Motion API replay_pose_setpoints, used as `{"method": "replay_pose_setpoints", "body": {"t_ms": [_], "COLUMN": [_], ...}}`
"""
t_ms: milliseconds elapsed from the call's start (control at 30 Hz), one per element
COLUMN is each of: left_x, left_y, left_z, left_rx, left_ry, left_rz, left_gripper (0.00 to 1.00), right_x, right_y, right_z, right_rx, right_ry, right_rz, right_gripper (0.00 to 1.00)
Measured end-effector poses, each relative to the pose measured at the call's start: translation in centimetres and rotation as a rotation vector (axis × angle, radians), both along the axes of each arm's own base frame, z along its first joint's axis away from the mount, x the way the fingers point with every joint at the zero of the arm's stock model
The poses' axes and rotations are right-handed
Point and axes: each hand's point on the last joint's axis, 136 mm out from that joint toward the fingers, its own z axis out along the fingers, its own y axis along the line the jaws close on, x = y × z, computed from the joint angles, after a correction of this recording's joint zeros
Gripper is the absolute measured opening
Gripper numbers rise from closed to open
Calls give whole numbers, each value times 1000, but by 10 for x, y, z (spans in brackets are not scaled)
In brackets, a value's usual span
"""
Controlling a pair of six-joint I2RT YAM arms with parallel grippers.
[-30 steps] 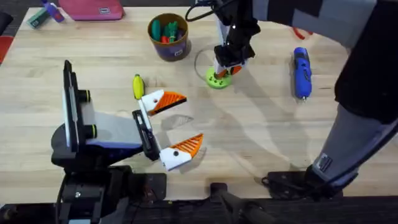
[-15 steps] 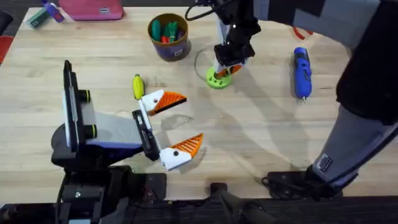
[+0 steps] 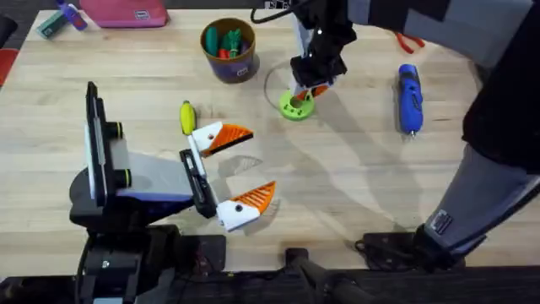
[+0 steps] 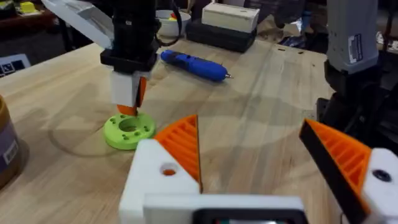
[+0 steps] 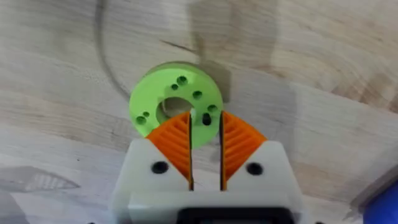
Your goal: Pick up the gripper from the table and insert it into the empty holder that is missing its gripper. Then pick up a screw, insert it into the mounting hole, and use the screwdriver to tighten it. Finally, clean up the table by picking up the vegetable and placing it into the bucket.
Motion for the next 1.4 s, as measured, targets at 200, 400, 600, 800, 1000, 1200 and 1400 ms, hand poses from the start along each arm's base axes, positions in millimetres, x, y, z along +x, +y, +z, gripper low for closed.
{"method": "replay_pose_setpoints", "body": {"t_ms": [200,400,600,800,1000,1200,1400], "left_x": [0,0,0,0,0,0,0], "left_y": [0,0,0,0,0,0,0], "left_z": [0,0,0,0,0,0,0], "left_rx": [0,0,0,0,0,0,0], "left_ry": [0,-1,0,-1,0,-1,-1], "left_rz": [0,0,0,0,0,0,0], "left_gripper": [986,985,985,986,986,985,985], "right_x": [1,0,-1,-2,-2,-2,-2], "right_y": [0,1,3,3,3,3,3], "right_z": [0,-1,-1,-1,-2,-1,-1], "right_rx": [2,0,0,-2,-3,-3,-3], "right_ry": [-3,-1,1,4,5,4,4], "right_rz": [0,2,8,9,9,9,8], "right_gripper": [222,204,195,196,194,192,192]}}
